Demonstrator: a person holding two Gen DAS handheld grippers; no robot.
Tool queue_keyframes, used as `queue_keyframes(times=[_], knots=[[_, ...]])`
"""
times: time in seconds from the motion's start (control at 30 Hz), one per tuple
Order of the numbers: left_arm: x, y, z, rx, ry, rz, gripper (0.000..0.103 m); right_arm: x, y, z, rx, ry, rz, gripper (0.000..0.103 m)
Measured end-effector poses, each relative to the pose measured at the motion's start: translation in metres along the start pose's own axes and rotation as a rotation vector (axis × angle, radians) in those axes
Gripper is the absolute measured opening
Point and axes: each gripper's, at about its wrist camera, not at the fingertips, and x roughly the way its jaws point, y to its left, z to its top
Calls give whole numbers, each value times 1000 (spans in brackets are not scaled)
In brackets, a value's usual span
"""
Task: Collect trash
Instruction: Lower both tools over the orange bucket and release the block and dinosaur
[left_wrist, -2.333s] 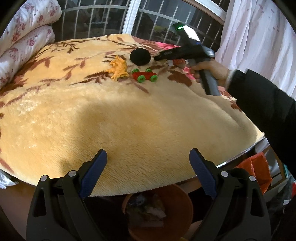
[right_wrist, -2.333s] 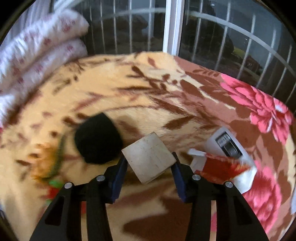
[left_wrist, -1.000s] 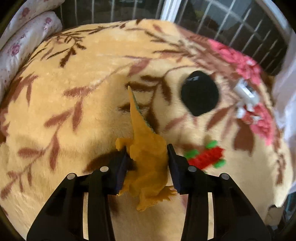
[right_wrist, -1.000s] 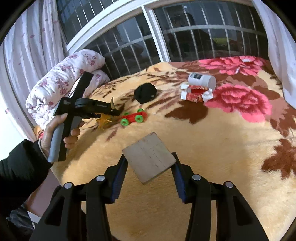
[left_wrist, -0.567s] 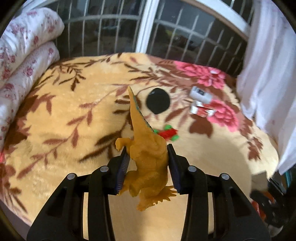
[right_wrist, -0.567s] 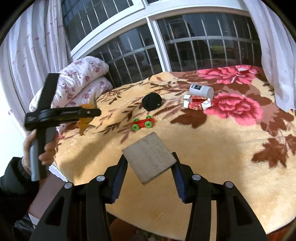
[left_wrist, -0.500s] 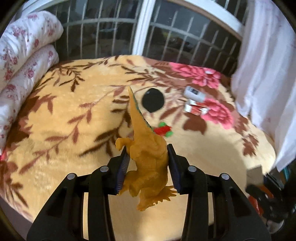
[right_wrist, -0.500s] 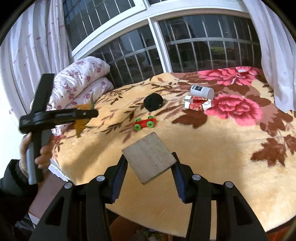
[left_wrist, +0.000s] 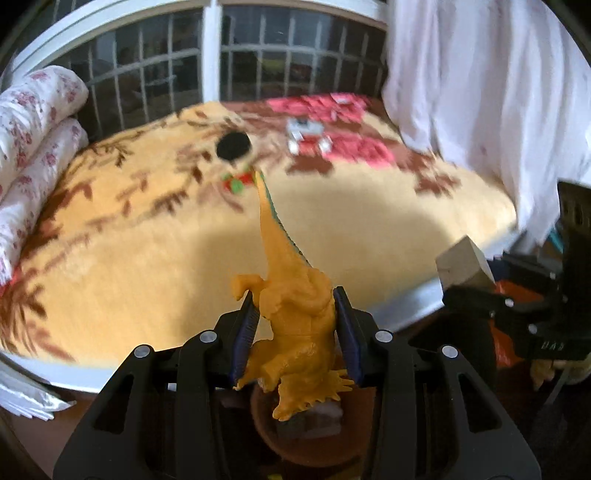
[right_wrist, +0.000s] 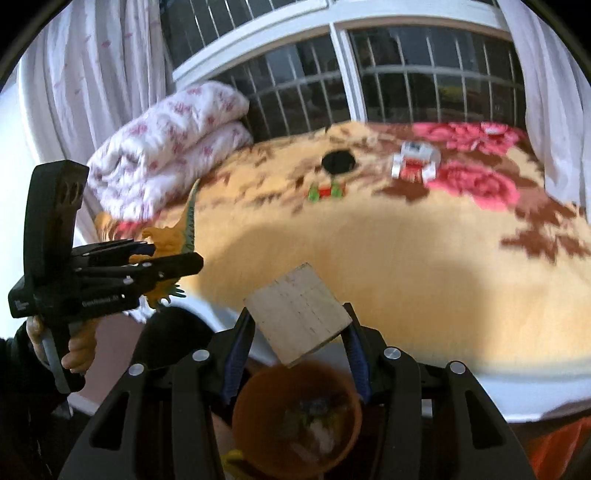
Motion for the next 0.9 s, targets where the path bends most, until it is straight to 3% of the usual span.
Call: queue_keyframes(times=[0.1,0.3,0.63,0.67,0.7,0.77,0.9], knots=[[17,-10,-34,25,78,-57,40,7,7,-29,-10,72,-2,47],[74,-11,-84,46,249,-54,40,46,2,-78,5,223,-23,47],[134,2,-117,43,413,-58,40,109,-5,-104,-11,388,-9,49],[140,2,-121,53,437,-48,43,117,-5,-107,-26,410,-16,53],[145,2,-123,57,455,-38,52,121,-4,-110,-34,422,-24,60],[153,6,-127,52,483,-20,64,128,-6,-116,-44,445,-35,60],[154,11,-128,29,489,-21,70,124,-9,-119,-38,449,-32,60]])
